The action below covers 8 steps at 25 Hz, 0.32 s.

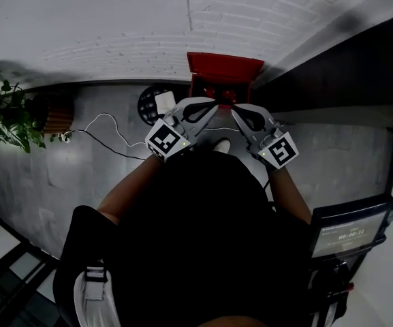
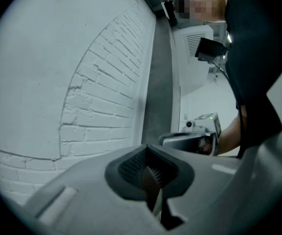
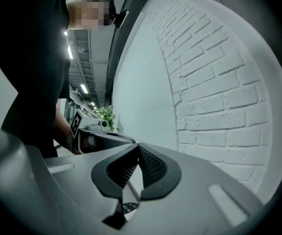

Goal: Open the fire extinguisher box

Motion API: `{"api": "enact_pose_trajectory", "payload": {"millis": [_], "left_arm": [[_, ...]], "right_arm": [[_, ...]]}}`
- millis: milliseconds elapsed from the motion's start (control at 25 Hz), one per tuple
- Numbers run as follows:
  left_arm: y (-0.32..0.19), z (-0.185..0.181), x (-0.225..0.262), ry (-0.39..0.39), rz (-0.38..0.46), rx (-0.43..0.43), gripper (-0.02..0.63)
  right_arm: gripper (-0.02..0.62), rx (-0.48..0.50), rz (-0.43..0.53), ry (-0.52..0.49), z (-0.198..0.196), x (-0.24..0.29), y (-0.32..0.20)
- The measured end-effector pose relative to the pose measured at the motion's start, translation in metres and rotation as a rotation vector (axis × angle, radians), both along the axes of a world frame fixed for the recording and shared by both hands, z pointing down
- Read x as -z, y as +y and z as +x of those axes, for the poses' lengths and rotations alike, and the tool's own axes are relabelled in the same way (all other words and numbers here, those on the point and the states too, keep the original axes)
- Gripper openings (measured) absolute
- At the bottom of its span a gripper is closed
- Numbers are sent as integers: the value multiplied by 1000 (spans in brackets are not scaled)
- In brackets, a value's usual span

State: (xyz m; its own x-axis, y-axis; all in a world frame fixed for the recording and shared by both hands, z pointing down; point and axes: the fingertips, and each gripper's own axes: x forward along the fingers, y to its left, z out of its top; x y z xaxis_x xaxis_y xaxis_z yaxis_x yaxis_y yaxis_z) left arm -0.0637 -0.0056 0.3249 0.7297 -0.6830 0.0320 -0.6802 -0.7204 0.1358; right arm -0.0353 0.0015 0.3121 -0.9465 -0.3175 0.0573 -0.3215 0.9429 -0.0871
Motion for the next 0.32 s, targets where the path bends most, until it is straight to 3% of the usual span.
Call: {"api": "enact_pose_trajectory", "payload": {"millis": [320], "left_arm": [[2,2,-5,-18,-6,-4,3]], "right_arm": [[9,-2,-17,-6,3,-3,0]]}}
